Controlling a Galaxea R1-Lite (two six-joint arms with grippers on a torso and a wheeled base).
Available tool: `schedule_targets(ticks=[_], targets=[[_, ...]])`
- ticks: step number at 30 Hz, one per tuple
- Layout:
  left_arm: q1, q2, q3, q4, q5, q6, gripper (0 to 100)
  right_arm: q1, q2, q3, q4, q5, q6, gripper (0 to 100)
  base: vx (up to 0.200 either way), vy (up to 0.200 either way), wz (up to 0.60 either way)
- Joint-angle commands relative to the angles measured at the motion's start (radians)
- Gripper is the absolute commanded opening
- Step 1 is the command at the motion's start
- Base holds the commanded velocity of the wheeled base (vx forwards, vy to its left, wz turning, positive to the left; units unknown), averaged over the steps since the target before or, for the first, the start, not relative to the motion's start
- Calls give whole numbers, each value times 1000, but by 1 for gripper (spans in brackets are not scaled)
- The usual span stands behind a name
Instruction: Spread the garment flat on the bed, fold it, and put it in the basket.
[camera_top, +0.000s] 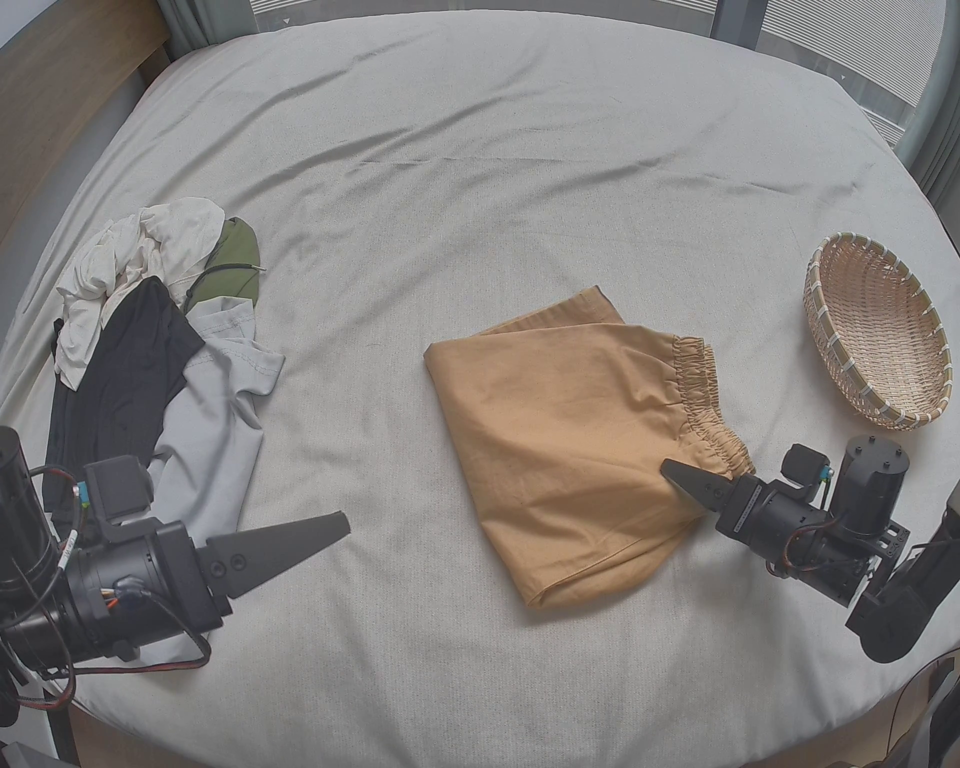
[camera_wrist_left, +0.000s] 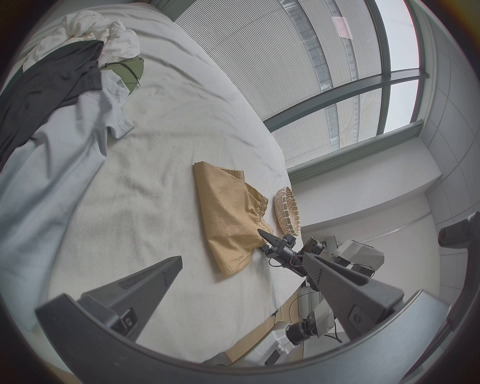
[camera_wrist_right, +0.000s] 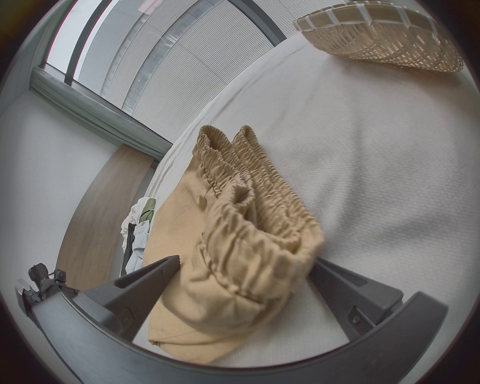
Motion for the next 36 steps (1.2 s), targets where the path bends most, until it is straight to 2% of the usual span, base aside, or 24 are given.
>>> schedule_targets(ticks=[1, 12, 13, 20, 28, 32, 36], targets=[[5, -25, 39, -2, 0, 2, 100, 24, 79, -43, -12, 1, 30, 100, 0, 0, 0], [6, -47, 86, -11, 0, 0, 100, 35, 85, -101, -21, -4, 50, 100, 0, 0, 0], [6, -47, 89, -12, 0, 0, 100, 36, 85, -98, -21, -2, 50, 0, 0, 0, 0], [6, -48, 97, -12, 0, -1, 100, 44, 30, -80, -18, -4, 50, 0, 0, 0, 0], [29, -65, 108, -12, 0, -6, 100, 114, -257, 3, 13, 5, 43, 0, 0, 0, 0], [40, -67, 109, -12, 0, -4, 100, 140, -409, -3, 106, 7, 30, 0, 0, 0, 0], [42, -68, 111, -32, 0, -4, 100, 157, -576, -60, 284, 25, 14, 0, 0, 0, 0]])
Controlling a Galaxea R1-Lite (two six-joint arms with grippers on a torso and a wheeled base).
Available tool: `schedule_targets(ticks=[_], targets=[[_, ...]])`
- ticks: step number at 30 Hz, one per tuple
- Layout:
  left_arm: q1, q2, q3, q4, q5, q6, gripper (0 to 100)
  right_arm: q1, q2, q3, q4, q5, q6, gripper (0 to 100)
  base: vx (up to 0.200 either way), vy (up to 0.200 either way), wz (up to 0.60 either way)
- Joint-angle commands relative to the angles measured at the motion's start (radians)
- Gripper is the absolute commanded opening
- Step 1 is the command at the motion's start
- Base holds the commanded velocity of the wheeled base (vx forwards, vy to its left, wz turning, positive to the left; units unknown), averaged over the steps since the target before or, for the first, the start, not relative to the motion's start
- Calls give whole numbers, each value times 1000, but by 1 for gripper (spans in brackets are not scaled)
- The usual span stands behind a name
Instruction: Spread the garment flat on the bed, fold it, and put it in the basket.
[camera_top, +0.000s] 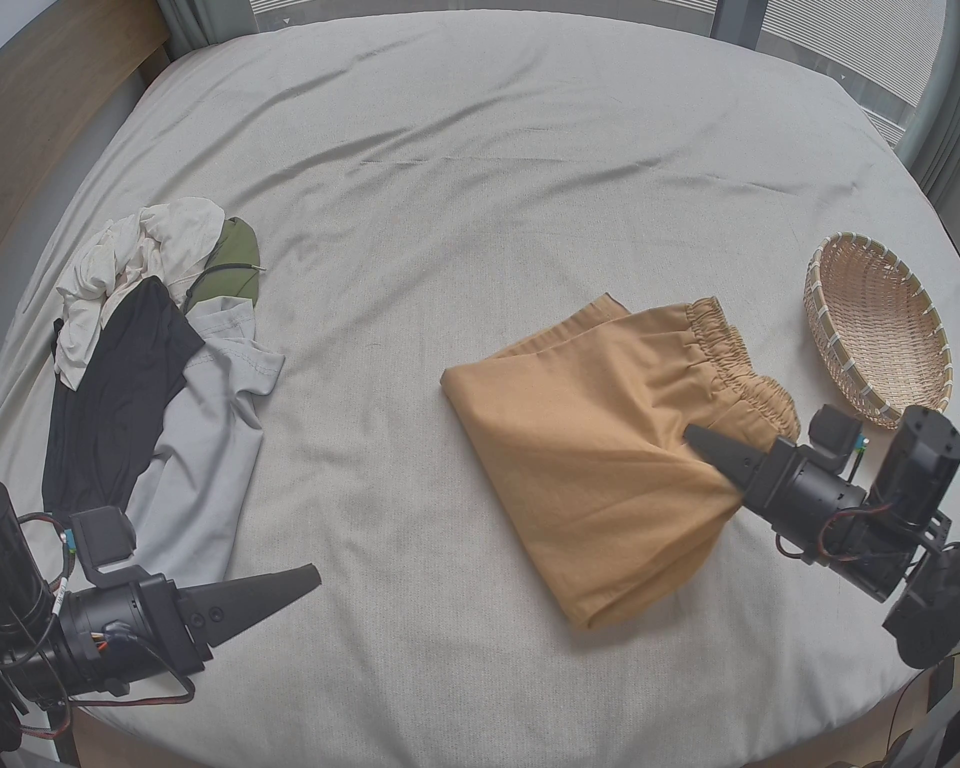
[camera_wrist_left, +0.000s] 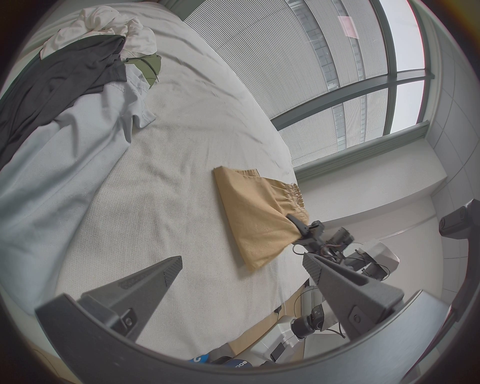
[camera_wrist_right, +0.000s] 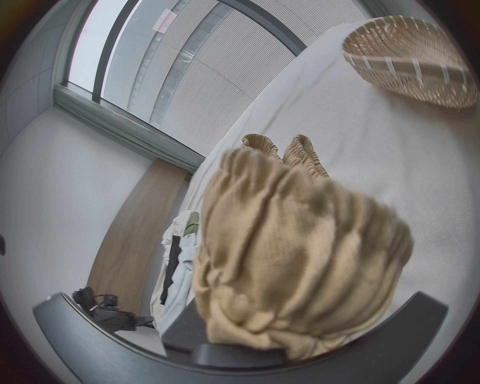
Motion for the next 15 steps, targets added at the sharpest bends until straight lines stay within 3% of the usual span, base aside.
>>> schedule_targets(ticks=[1, 3, 7, 15], targets=[[13, -3, 4, -19, 0, 0, 100, 39, -291, -53, 182, 15, -26, 0, 0, 0, 0], [13, -3, 6, -29, 0, 0, 100, 37, -360, -83, 292, 15, -75, 0, 0, 0, 0], [13, -3, 6, -29, 2, 0, 100, 27, -409, -114, 340, 16, -146, 0, 0, 0, 0], [13, 0, 12, -30, 0, 0, 100, -24, -442, -272, 464, 16, -171, 0, 0, 0, 0]])
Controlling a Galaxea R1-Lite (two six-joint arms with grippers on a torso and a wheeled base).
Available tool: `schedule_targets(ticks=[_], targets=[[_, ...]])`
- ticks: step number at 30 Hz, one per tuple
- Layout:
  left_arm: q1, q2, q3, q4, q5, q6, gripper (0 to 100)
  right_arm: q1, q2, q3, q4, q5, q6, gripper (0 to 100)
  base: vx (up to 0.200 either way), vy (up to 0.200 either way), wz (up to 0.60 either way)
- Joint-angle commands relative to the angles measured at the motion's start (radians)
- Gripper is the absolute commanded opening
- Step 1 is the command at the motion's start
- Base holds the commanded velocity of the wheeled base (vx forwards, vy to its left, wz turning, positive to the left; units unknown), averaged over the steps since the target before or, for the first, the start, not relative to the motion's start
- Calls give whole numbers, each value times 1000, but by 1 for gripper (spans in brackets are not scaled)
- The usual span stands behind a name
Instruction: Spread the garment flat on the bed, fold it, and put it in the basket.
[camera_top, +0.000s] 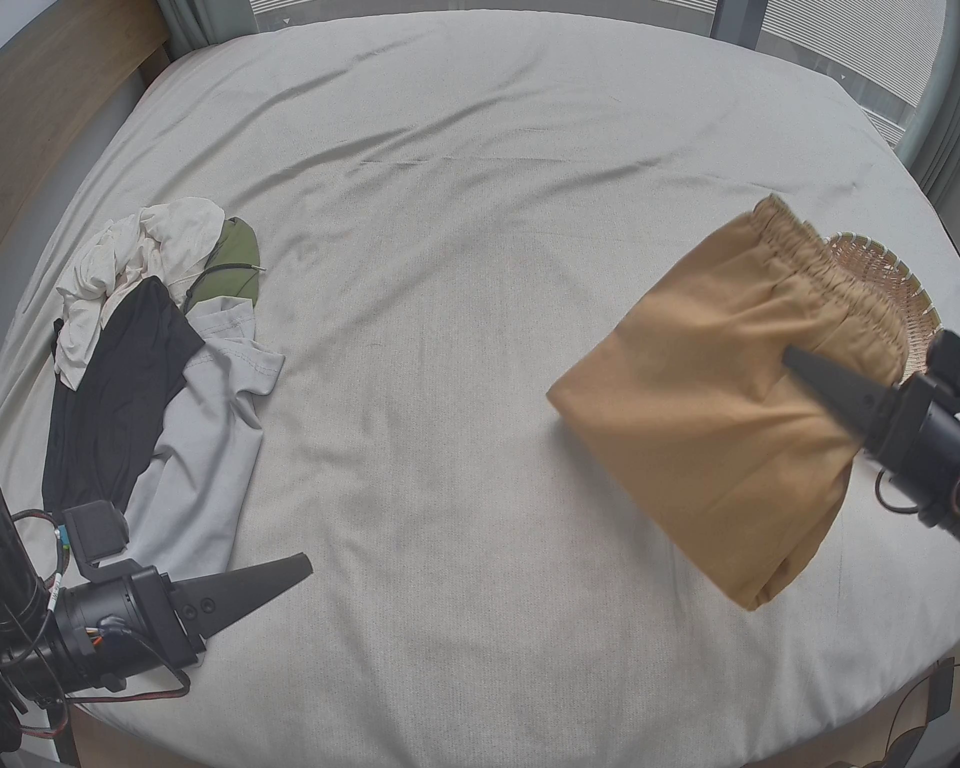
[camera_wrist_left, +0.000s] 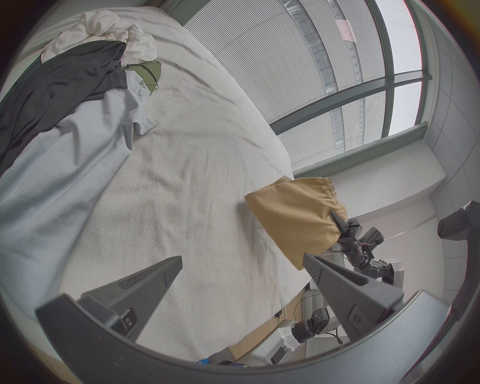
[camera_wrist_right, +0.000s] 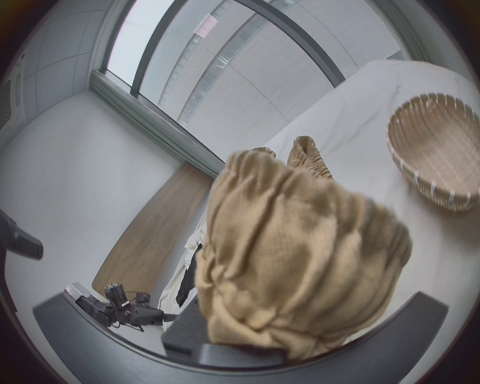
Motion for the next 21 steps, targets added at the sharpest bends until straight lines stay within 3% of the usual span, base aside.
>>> schedule_targets(ticks=[1, 4, 5, 12, 21], targets=[[1, 4, 6, -1, -1, 0, 100, -44, -59, -96, 37, 0, -8, 0, 0, 0, 0], [1, 3, 6, -1, -1, 0, 100, -74, -54, -126, 43, -1, -8, 0, 0, 0, 0], [1, 3, 7, -1, -1, 0, 100, -133, -45, -157, 48, -4, -11, 0, 0, 0, 0], [1, 1, 13, -1, -1, 0, 100, -302, -3, -232, 48, -23, -54, 0, 0, 0, 0], [-1, 1, 19, -1, -1, 0, 100, -472, 73, -347, 48, -56, -62, 0, 0, 0, 0]])
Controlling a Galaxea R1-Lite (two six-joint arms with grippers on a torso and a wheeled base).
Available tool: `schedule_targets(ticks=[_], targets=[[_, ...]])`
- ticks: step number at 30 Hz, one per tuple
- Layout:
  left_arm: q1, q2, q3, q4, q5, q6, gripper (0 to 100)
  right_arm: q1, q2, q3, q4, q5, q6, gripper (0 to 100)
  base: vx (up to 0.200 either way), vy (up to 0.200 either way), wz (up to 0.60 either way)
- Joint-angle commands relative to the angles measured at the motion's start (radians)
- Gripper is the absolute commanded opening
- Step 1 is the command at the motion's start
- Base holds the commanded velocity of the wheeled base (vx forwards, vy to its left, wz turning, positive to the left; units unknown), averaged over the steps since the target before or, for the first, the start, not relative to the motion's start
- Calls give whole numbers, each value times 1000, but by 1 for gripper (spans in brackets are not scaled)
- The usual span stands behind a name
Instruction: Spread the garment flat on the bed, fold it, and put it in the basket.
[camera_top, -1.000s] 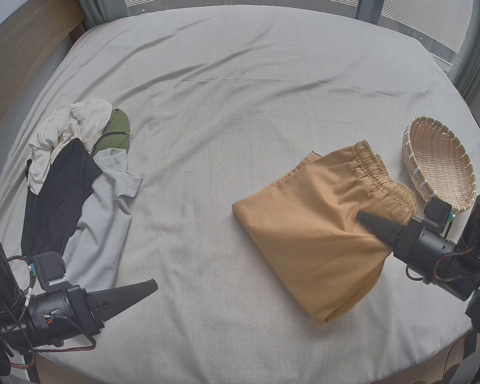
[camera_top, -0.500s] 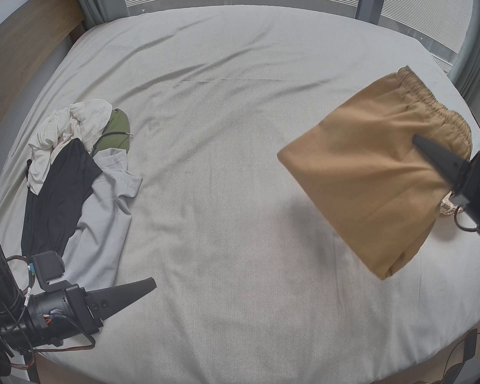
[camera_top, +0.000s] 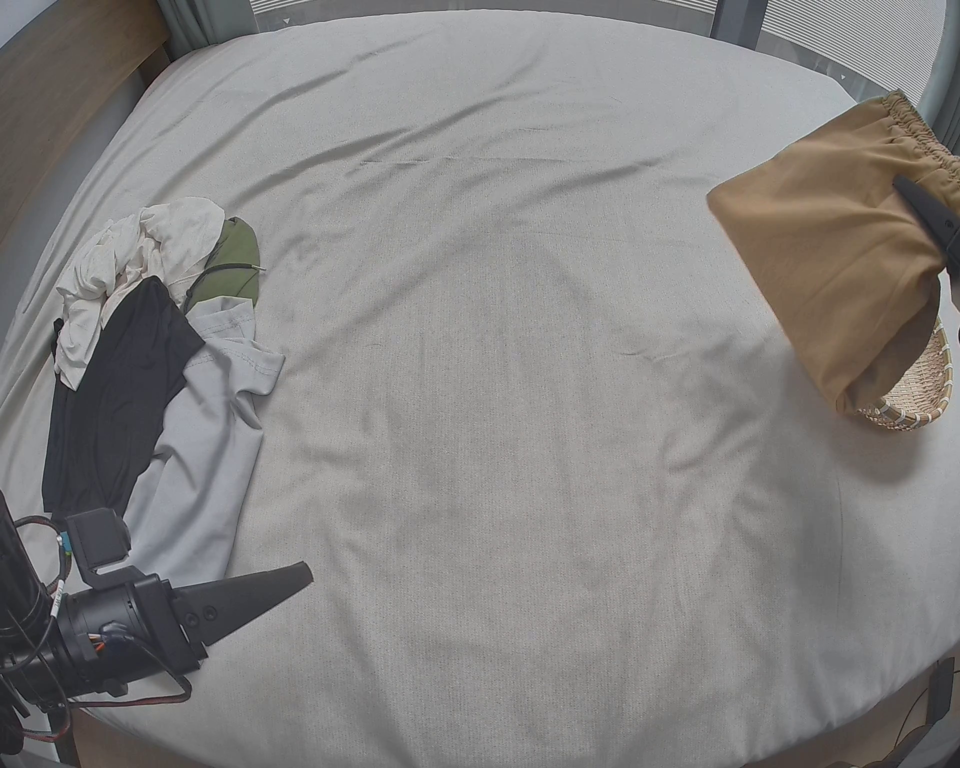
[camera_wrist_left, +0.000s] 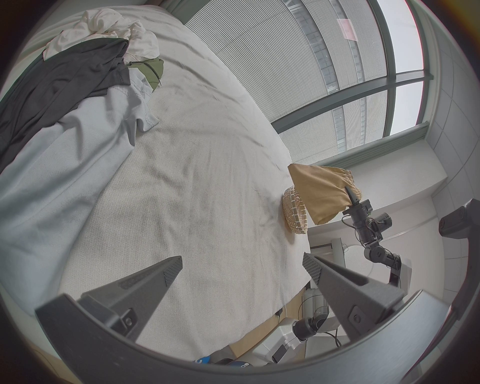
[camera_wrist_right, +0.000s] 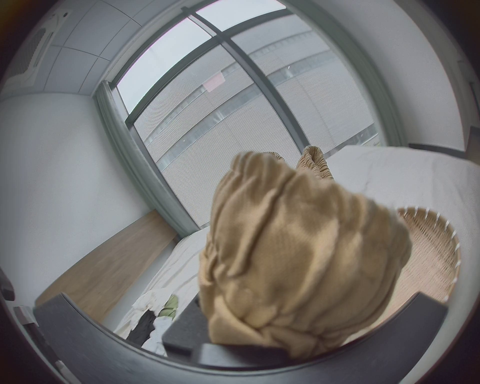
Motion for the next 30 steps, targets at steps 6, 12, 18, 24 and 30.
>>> schedule_targets(ticks=[6, 12, 18, 24, 30], targets=[[-1, 1, 5, 0, 0, 0, 100, -189, 124, -91, -6, -22, -4, 0, 0, 0, 0], [-1, 1, 12, -14, 0, 0, 100, -270, 179, -96, -12, -14, 1, 0, 0, 0, 0], [-1, 1, 17, -17, -2, 0, 100, -327, 220, -122, -14, -11, 2, 0, 0, 0, 0], [-2, -2, 28, -18, -2, 0, 100, -400, 272, -139, -14, -8, 2, 0, 0, 0, 0], [-4, -6, 37, -26, -2, 0, 100, -470, 291, -123, -15, -8, 4, 0, 0, 0, 0]])
